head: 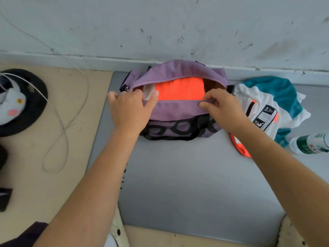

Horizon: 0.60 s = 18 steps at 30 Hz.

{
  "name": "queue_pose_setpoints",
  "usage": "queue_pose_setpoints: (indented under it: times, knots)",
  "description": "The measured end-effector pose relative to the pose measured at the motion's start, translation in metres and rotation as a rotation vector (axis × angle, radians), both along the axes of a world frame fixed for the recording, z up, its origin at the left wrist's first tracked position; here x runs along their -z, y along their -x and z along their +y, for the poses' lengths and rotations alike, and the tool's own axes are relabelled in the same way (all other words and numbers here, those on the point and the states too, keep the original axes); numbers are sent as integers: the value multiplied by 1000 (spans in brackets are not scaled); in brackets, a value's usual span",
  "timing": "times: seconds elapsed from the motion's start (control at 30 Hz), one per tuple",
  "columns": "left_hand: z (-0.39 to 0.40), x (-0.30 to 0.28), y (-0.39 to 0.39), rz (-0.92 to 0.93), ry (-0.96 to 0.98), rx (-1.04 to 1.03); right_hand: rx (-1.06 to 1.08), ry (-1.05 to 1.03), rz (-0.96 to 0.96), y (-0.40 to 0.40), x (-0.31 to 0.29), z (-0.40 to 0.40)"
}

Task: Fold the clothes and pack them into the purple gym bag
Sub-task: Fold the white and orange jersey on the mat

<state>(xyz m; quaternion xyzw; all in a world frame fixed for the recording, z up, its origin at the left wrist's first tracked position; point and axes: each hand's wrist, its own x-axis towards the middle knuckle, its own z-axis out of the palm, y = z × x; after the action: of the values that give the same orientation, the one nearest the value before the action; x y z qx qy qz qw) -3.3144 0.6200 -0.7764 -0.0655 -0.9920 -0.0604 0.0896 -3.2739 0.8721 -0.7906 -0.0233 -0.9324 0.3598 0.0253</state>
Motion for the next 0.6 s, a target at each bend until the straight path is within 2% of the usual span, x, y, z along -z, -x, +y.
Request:
queue_pose_setpoints:
  times: [0.07,0.1,0.2,0.23,0.3,0.37,0.43,0.53,0.6]
  knots:
    - [13,-5,-5,92,-27,-75,73,35,30,0,0,-4]
    - [24,-6,-11,123,-82,-32,111,62,48,-3,-1,-3]
    - [69,3,-45,157,-327,296,241,142,120,-19,-6,14]
    - [85,9,-59,80,-384,373,281,139,113,-27,-5,24]
    - [114,29,-86,-274,-382,416,368,75,19,-44,2,50]
    - [134,60,-108,-661,-185,403,461,-1,-140,-62,18,81]
    - [141,91,-127,-923,-54,387,553,-54,-348,-82,39,110]
    - [141,124,-151,-1016,-12,317,626,-87,-628,-112,75,131]
    - [141,136,-162,-1022,6,311,608,-114,-703,-129,98,131]
